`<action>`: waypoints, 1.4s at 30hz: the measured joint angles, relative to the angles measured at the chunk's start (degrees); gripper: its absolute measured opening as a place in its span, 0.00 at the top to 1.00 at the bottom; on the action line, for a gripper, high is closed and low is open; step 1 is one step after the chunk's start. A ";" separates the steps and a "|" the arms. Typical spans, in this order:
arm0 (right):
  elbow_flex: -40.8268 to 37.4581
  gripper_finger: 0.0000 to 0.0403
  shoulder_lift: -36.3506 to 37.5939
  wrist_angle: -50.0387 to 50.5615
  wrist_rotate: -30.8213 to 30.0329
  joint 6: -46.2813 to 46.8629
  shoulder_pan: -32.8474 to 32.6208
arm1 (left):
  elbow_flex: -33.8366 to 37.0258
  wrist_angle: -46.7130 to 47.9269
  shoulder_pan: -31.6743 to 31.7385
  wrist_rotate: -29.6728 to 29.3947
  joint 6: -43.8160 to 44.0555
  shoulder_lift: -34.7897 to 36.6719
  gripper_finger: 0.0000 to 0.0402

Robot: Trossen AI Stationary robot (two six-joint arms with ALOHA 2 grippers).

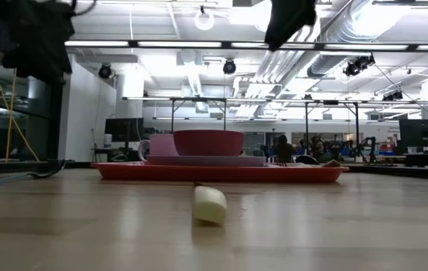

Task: Set up tray
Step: Put the blue spoon on the white napkin to the left of the blue fork

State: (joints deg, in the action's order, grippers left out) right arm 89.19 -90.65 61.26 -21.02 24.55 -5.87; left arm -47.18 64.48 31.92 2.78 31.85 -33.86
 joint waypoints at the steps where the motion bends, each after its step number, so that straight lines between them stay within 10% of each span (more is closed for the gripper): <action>1: 0.02 0.67 1.16 0.26 -1.24 0.59 -0.59 | 0.00 -0.01 -1.03 0.02 0.85 1.15 0.45; 23: -3.97 0.67 17.26 20.78 -26.16 30.67 -21.30 | 0.04 -1.78 -16.85 -0.10 18.04 3.18 0.45; 42: -39.48 0.67 41.31 -17.32 -31.21 24.16 -24.94 | 0.04 3.25 -33.98 0.73 49.33 -18.45 0.45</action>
State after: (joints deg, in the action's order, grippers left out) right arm 49.70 -49.35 43.94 -52.23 48.72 -30.81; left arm -47.13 67.73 -2.06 3.51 81.18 -52.31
